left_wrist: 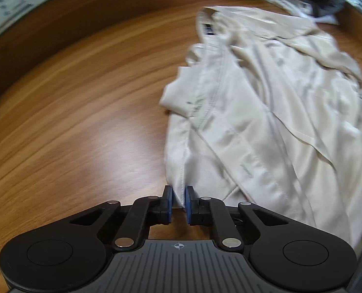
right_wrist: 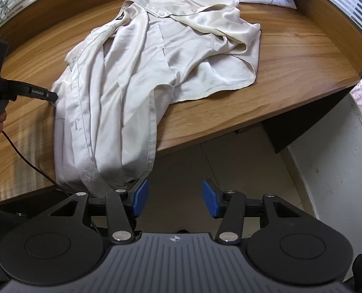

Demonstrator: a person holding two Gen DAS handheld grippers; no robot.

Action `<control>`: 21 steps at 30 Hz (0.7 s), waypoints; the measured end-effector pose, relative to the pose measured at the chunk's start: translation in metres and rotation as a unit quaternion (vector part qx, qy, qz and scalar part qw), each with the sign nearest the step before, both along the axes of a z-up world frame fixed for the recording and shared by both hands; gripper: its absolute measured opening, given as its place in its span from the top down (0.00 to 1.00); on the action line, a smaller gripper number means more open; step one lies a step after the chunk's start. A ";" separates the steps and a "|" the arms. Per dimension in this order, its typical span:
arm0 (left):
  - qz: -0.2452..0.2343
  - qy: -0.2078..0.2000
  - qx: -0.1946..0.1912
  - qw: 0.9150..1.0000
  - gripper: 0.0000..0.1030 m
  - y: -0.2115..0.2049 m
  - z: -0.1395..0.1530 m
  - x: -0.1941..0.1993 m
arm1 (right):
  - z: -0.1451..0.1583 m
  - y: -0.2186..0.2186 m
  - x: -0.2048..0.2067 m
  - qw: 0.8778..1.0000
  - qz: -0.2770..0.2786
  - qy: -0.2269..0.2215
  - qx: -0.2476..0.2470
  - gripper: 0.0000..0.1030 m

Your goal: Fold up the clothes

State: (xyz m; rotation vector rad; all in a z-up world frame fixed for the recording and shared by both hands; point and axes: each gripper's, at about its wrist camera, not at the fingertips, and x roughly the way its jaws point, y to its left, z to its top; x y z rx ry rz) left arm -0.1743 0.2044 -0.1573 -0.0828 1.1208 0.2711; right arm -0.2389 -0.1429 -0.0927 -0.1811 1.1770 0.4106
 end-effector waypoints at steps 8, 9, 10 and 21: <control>0.104 -0.005 0.045 0.994 0.89 0.044 0.013 -0.029 | -0.008 -0.002 0.014 1.000 0.020 0.007 0.008 0.46; 0.114 -0.006 0.050 0.992 0.89 0.050 0.016 -0.033 | -0.010 0.000 0.016 1.000 0.022 0.008 0.010 0.46; 0.153 -0.002 0.061 0.986 0.89 0.057 0.018 -0.038 | -0.011 0.002 0.018 1.000 0.024 0.009 0.012 0.46; 0.226 0.014 0.084 0.970 0.87 0.126 0.030 -0.063 | -0.014 0.043 0.035 0.998 0.057 0.004 0.034 0.46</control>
